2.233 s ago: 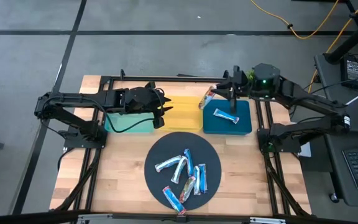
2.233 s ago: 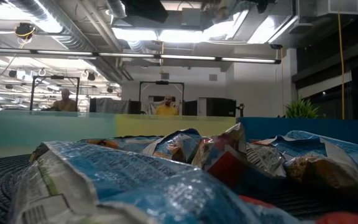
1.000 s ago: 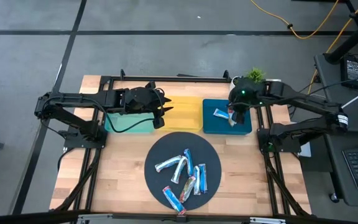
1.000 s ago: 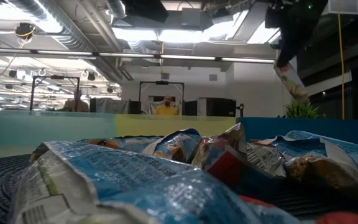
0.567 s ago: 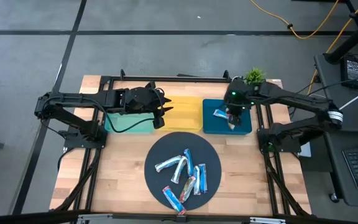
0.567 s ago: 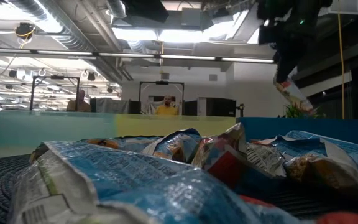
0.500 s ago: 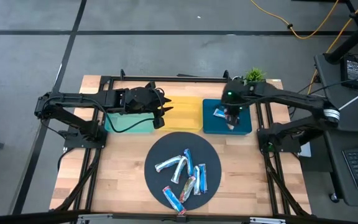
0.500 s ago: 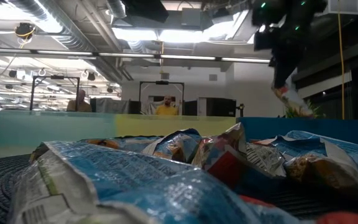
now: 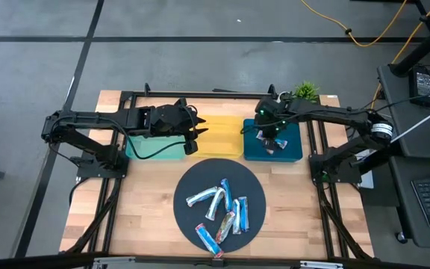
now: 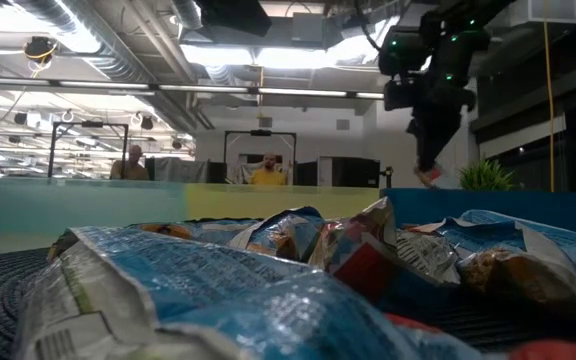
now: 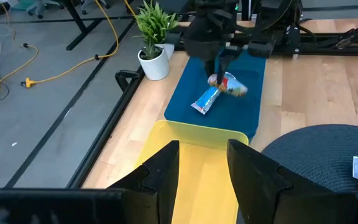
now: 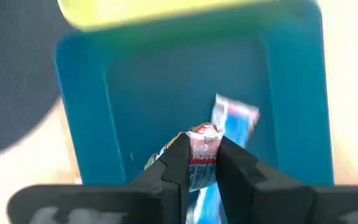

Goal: Pick and place Granola Bars by type
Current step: Put the red granola bar into the blue bin

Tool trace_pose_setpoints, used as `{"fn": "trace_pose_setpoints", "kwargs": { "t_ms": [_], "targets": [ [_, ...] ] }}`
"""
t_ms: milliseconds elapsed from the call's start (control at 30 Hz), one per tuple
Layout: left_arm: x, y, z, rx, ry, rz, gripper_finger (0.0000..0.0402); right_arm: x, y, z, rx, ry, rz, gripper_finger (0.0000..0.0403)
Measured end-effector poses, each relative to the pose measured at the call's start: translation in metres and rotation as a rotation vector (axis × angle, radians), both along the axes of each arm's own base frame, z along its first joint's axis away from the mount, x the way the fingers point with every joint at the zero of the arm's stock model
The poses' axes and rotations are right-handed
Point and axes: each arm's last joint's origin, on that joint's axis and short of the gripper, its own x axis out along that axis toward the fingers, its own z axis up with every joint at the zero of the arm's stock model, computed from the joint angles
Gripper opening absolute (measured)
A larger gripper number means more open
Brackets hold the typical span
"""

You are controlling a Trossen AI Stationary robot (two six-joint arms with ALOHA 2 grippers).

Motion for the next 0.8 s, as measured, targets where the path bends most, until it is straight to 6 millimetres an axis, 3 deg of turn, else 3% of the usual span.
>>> {"fn": "trace_pose_setpoints", "kwargs": {
  "t_ms": [467, 800],
  "targets": [
    [0.000, 0.000, 0.000, -0.006, -0.003, 0.004, 0.0127, 0.029, -0.012, -0.042, 0.056, 0.020, 0.039, 0.0070],
    [0.000, 0.000, 0.000, 0.001, 0.001, 0.000, 0.0128, 0.032, -0.013, -0.052, 0.078, 0.050, 0.020, 0.0070]
  ]
}}
